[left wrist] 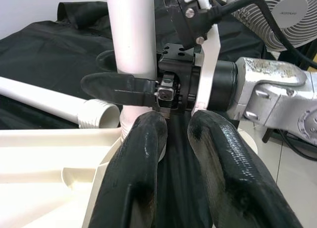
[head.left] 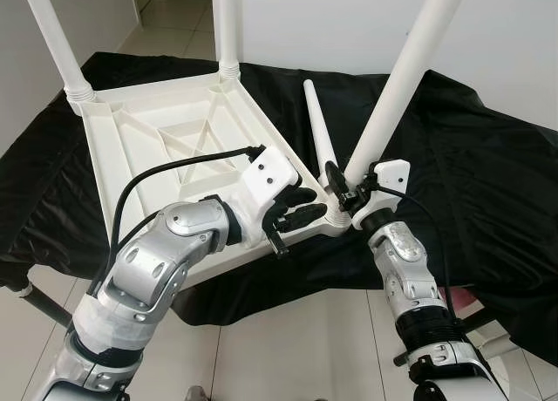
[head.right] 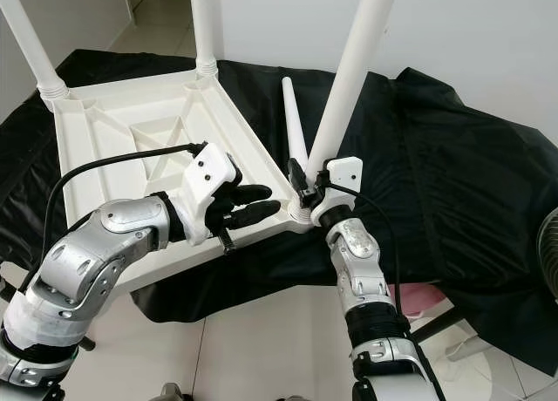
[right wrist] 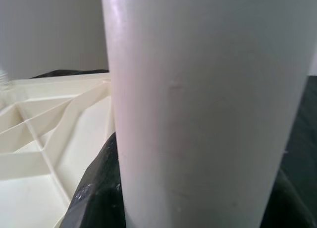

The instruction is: Building children table

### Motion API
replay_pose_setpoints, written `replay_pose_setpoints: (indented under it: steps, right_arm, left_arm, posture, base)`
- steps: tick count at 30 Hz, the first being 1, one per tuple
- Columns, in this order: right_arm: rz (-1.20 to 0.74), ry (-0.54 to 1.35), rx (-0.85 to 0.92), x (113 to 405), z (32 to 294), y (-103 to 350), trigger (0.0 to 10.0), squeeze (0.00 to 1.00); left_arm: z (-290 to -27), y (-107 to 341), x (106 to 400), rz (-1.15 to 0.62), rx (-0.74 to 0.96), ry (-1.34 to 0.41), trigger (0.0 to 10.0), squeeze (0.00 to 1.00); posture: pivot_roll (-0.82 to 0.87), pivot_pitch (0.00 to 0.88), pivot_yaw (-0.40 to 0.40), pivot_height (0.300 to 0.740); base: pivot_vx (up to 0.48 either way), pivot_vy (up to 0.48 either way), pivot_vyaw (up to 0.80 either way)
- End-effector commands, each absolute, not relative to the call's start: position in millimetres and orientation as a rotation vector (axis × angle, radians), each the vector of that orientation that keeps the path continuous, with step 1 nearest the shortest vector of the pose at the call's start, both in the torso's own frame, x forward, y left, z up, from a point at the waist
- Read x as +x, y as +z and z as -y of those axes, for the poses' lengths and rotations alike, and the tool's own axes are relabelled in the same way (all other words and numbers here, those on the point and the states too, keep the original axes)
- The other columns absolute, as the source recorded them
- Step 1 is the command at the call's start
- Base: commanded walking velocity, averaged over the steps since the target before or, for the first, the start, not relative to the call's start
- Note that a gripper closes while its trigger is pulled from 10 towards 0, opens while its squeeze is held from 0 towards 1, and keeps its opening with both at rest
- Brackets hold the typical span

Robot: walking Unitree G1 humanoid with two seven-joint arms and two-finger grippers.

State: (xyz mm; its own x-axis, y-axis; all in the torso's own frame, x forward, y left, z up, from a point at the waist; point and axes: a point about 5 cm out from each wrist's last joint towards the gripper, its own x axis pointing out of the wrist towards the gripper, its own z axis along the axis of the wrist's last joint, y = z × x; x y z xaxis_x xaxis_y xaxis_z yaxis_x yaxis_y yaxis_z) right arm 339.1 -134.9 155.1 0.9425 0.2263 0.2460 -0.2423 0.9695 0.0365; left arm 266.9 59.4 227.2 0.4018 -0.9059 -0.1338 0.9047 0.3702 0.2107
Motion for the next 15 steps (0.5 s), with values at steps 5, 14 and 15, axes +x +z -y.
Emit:
replay_pose_setpoints:
  steps: [5,14,15]
  right_arm:
    - [0.106,0.102,0.057,332.2,123.9,127.5,10.0,0.00]
    - [0.134,0.041,0.101,324.9,94.2,133.7,10.0,0.00]
    - [0.136,0.046,0.097,325.3,95.1,134.6,10.0,0.00]
  left_arm:
    - [-60.9,229.5,265.6,0.014,0.267,-1.137,10.0,0.00]
    - [-60.4,229.3,265.2,0.017,0.267,-1.137,10.0,0.00]
    - [-60.2,229.4,265.1,0.018,0.267,-1.138,10.0,0.00]
  posture:
    - [0.04,0.086,-0.047,0.740]
    - [0.05,0.080,-0.059,0.740]
    - [0.05,0.077,-0.062,0.740]
  base:
    - [0.000,0.000,0.00]
    - [0.000,0.000,0.00]
    - [0.000,0.000,0.00]
